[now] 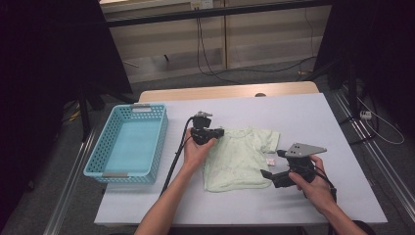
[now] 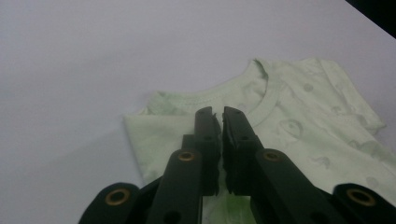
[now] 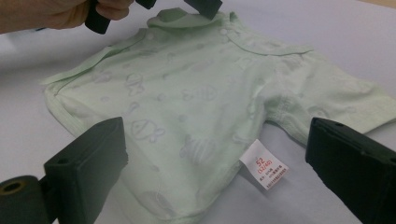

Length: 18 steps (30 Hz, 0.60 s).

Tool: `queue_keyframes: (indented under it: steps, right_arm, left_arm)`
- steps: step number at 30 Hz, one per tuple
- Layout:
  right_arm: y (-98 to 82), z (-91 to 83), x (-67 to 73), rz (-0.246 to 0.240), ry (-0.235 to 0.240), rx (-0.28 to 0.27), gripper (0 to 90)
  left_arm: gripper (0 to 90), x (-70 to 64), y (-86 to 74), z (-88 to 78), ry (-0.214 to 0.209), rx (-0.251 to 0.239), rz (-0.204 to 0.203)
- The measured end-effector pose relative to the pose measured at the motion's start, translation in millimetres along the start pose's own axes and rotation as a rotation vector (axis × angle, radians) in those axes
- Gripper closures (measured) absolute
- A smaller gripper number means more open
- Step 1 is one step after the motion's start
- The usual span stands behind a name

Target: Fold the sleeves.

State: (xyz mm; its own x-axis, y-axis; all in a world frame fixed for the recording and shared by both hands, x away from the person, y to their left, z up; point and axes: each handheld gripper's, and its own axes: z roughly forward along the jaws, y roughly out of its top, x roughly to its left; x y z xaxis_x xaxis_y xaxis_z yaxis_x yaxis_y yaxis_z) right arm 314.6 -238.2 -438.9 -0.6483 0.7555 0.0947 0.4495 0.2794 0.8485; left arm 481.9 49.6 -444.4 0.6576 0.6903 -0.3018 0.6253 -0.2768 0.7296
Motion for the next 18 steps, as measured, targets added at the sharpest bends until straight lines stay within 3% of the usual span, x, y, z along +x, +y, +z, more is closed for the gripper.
queue_keyframes:
  steps: [4,6,7,10,16,18]
  right_arm:
    - [0.0,-0.2,0.1,-0.001,0.001,-0.001,4.9]
    - [-0.1,0.2,-0.1,0.000,0.000,0.000,4.9]
    - [-0.1,0.2,0.0,-0.001,0.000,0.000,4.9]
    - [0.1,0.1,0.6,-0.001,0.002,0.000,4.9]
    - [0.0,1.0,0.3,0.001,0.000,0.002,4.9]
    - [0.0,1.0,0.4,0.000,0.000,0.003,4.9]
  left_arm:
    - [78.5,-2.6,1.8,-5.3,-0.015,0.004,0.013]
    - [69.6,-2.2,3.1,-10.2,-0.024,-0.001,0.018]
    - [69.6,-1.8,3.4,-13.2,-0.027,-0.005,0.015]
    - [65.7,-0.7,2.6,-22.0,-0.019,-0.001,0.046]
    - [70.3,-1.3,-8.6,-35.2,-0.026,0.027,0.110]
    - [68.2,-3.5,-11.3,-40.5,-0.022,0.039,0.144]
